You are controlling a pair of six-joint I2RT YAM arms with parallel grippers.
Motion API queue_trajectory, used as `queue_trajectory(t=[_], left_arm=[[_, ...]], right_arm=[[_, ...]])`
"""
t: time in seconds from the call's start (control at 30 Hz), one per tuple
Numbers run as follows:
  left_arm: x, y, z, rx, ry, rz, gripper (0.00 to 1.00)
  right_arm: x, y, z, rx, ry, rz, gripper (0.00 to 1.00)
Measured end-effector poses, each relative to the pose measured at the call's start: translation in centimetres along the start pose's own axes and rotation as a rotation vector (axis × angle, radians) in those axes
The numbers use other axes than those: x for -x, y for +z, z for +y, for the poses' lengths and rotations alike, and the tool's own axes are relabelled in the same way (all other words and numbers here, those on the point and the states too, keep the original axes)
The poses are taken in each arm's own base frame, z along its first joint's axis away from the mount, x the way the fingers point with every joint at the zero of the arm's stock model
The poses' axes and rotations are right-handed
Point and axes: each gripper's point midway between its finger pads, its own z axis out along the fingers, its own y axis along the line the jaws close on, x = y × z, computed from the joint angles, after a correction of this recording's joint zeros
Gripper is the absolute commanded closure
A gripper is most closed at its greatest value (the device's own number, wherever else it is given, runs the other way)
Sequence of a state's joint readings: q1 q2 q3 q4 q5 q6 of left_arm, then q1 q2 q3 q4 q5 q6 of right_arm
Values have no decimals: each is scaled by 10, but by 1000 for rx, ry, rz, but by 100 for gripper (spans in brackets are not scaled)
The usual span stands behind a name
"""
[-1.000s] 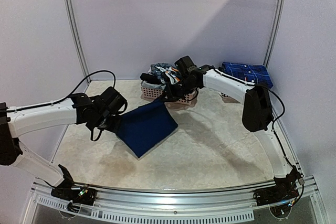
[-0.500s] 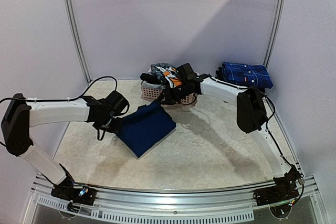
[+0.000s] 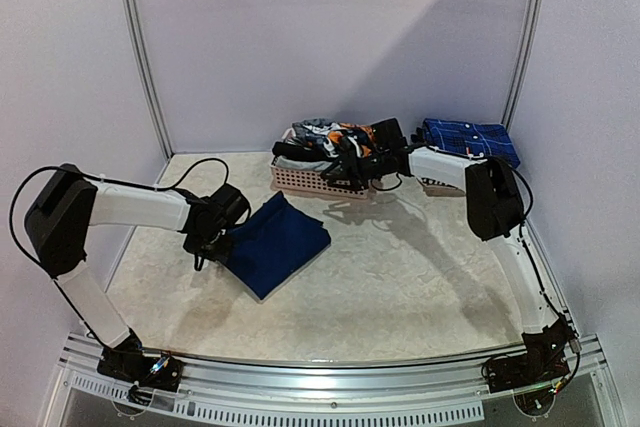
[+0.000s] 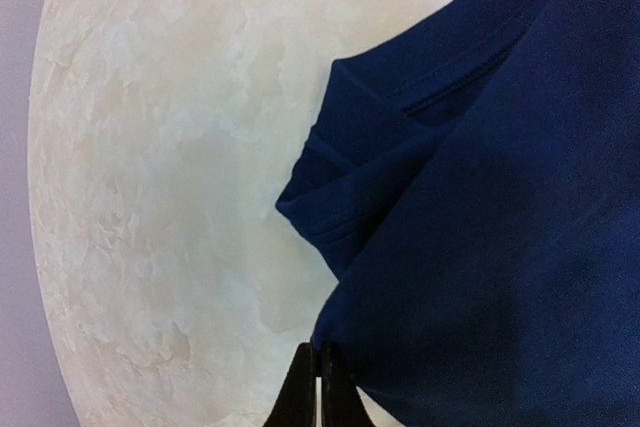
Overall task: Fold and stack the mixed laundry pile
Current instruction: Fold the 2/3-rectangle-folded T-shirt at the center of the board.
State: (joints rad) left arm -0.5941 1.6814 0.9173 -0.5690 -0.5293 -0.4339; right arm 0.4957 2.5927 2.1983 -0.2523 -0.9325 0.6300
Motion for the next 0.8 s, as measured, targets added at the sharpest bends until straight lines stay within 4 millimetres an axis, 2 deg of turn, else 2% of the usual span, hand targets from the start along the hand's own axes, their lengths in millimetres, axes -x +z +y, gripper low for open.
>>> queue_trajectory(t=[0.37, 0.63, 0.8], left_arm=[[5, 5, -2, 5, -6, 1, 100], [14, 7, -6, 4, -13, -4, 100], [18, 6, -5, 9, -19, -12, 95]], right_arm=[[-9, -31, 30, -74, -81, -11, 45], [-27, -47, 25, -165, -109, -7, 44], [-38, -54, 20, -208, -114, 3, 45]])
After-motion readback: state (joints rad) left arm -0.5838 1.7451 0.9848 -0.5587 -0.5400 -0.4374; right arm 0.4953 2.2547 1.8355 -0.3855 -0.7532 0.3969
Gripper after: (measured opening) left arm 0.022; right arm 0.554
